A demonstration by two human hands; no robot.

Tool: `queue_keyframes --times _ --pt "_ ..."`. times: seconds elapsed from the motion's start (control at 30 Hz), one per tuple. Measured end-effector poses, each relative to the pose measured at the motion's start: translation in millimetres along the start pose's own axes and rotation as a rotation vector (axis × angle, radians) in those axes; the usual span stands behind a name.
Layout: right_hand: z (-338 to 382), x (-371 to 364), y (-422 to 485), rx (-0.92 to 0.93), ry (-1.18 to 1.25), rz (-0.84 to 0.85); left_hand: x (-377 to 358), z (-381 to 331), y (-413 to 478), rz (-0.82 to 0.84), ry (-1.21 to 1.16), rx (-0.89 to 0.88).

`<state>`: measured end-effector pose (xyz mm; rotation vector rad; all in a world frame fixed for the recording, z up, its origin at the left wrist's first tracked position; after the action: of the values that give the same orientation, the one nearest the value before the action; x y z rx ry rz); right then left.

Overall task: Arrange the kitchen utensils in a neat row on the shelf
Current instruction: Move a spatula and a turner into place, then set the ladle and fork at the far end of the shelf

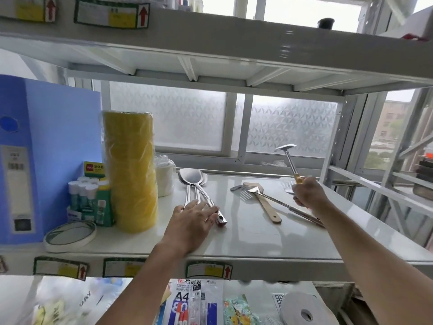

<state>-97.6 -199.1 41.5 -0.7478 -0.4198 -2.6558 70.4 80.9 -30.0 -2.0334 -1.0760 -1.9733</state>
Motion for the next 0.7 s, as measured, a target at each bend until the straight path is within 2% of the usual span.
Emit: queue_keyframes --times 0.07,0.1,0.2,0.23,0.3,0.43,0.53,0.7 --pt "-20 18 12 -0.088 0.071 0.060 3 2 2 -0.008 0.001 -0.001" --pt "-33 31 18 -0.080 -0.005 0.050 3 2 3 -0.003 0.011 -0.004" --pt "-67 63 30 0.060 -0.489 -0.082 3 9 -1 0.009 0.004 0.010" --pt "-82 69 30 0.051 -0.611 -0.114 6 9 0 0.009 0.021 0.001" --pt "-100 77 28 0.041 -0.736 -0.168 12 12 0 0.012 0.042 -0.001" --pt "-112 84 31 0.057 -0.909 -0.179 20 15 -1 0.008 0.040 0.002" --pt "-122 75 28 0.003 -1.008 -0.084 19 20 -4 0.005 0.020 0.016" --pt "-137 75 23 -0.041 -0.997 -0.045 12 14 -10 0.008 -0.011 0.015"
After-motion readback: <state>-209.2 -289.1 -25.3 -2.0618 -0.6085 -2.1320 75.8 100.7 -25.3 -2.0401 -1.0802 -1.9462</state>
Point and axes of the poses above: each hand's wrist, its own y-axis towards the middle knuckle, its own x-axis out of the back of the hand, z = x × y, the point moved 5 cm from there along y, towards the middle knuckle, and after that the axes turned 1 degree about x, right-handed, at the moved point
